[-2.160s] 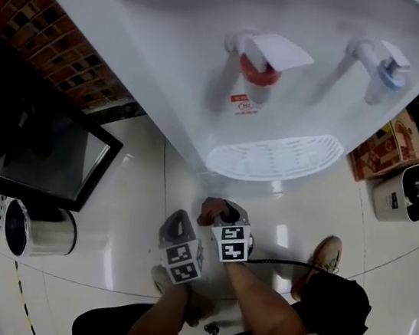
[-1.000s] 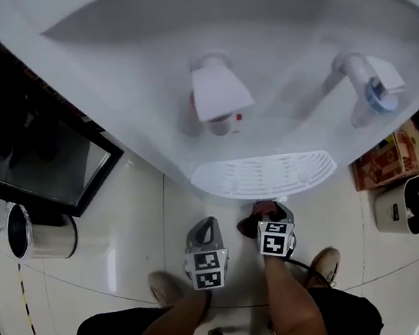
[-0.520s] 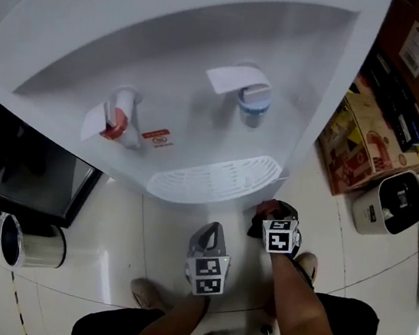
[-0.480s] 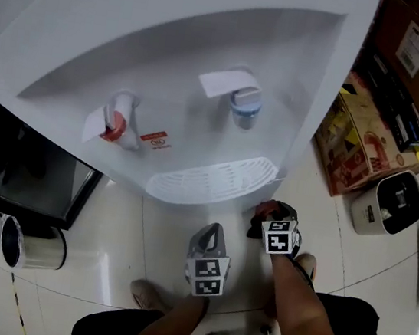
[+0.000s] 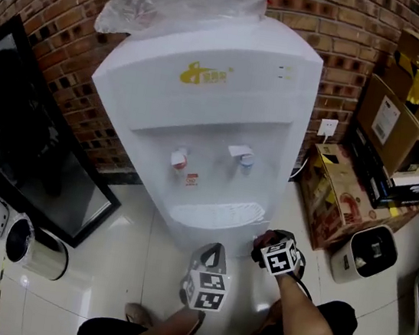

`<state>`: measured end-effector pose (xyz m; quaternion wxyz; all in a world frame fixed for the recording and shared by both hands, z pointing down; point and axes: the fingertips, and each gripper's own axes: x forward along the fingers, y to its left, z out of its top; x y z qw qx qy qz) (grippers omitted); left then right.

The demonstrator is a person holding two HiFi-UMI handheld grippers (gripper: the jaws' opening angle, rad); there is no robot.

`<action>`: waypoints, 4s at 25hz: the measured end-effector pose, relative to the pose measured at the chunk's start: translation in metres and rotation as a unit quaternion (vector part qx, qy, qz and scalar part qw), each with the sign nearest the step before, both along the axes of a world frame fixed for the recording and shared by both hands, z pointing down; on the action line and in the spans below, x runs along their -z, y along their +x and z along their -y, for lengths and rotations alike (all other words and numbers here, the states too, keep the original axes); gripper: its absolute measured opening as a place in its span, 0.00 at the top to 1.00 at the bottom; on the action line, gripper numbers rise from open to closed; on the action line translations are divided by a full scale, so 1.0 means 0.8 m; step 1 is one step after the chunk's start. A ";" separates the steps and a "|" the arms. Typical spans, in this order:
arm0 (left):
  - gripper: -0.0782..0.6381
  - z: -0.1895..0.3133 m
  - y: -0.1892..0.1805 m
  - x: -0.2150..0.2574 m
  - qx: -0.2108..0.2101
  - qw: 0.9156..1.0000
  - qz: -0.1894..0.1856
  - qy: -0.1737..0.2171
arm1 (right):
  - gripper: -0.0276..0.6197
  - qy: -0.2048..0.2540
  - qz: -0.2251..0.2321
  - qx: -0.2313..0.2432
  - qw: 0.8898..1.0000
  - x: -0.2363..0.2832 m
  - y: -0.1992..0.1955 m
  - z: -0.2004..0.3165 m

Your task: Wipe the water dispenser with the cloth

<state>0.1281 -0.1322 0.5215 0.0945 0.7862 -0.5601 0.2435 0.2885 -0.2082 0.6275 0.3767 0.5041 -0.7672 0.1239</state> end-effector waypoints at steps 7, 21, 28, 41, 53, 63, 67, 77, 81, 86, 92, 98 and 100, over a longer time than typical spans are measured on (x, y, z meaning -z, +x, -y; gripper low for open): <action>0.89 -0.011 0.001 0.121 -0.053 0.997 0.021 0.044 | 0.84 0.025 0.011 0.059 0.998 0.142 -0.013 -0.006; 0.89 -0.044 -0.011 0.232 -0.024 0.991 -0.105 0.084 | 0.84 0.257 0.208 0.099 0.939 0.401 -0.035 -0.053; 0.89 -0.021 0.000 0.219 0.039 0.990 -0.117 0.073 | 0.84 0.269 0.229 0.155 0.922 0.419 -0.022 -0.034; 0.89 -0.023 0.078 0.197 0.120 0.982 -0.126 0.078 | 0.84 0.262 0.242 0.257 0.898 0.420 0.015 -0.014; 0.89 -0.003 0.134 0.346 0.185 0.973 -0.064 0.126 | 0.84 0.324 0.302 0.318 0.838 0.538 0.079 -0.040; 0.89 0.012 0.137 0.486 0.201 0.963 -0.043 0.172 | 0.84 0.413 0.241 0.376 0.794 0.721 0.046 -0.013; 0.89 0.018 0.112 0.532 0.218 0.952 -0.033 0.210 | 0.84 0.437 0.238 0.377 0.781 0.789 0.004 0.022; 0.89 0.029 0.077 0.540 0.231 0.949 -0.024 0.215 | 0.84 0.412 0.107 0.410 0.807 0.796 -0.119 0.104; 0.89 0.040 0.076 0.524 0.225 0.952 -0.031 0.207 | 0.84 0.400 0.116 0.445 0.793 0.784 -0.127 0.089; 0.89 0.047 0.081 0.498 0.215 0.956 -0.057 0.193 | 0.84 0.409 0.172 0.449 0.776 0.775 -0.095 0.063; 0.89 0.038 0.096 0.477 0.198 0.959 -0.059 0.191 | 0.84 0.414 0.277 0.398 0.770 0.760 -0.050 0.051; 0.89 0.034 0.122 0.393 0.192 0.964 -0.052 0.179 | 0.84 0.406 0.330 0.336 0.783 0.699 -0.025 0.051; 0.89 0.036 0.123 0.359 0.193 0.966 -0.040 0.169 | 0.84 0.401 0.327 0.332 0.788 0.670 -0.026 0.047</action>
